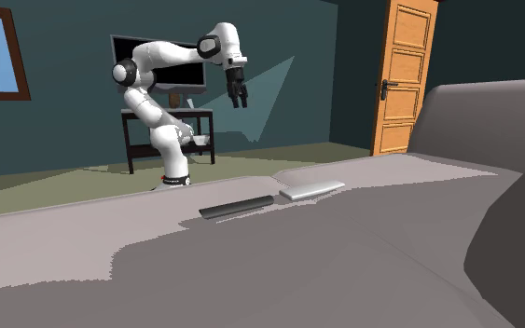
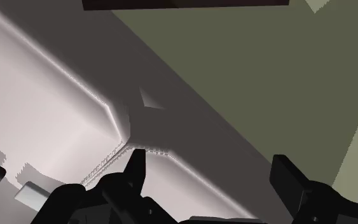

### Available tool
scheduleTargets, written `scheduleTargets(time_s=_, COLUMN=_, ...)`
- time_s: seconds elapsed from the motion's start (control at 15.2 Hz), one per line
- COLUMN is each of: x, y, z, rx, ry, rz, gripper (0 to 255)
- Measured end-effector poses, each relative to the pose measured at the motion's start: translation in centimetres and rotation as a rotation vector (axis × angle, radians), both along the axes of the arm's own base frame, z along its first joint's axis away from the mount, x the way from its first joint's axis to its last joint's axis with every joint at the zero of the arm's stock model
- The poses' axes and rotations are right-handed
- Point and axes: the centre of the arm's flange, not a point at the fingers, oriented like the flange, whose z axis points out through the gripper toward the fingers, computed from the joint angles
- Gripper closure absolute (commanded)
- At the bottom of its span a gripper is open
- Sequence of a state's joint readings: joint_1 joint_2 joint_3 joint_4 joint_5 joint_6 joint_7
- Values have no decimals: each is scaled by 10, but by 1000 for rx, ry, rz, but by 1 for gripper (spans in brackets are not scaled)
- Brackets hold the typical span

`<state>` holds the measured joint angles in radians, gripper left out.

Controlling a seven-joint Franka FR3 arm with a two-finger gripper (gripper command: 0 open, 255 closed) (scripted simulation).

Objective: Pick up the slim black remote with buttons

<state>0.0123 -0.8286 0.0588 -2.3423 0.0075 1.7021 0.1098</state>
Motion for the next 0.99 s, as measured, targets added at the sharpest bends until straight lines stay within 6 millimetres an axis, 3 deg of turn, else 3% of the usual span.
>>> scheduleTargets(time_s=0.2, x=1, y=-15, z=-5, rx=2, ry=6, rz=19, gripper=0)
scheduleTargets(time_s=0.99, x=20, y=-168, z=-46, rx=14, ry=68, rz=221, gripper=0)
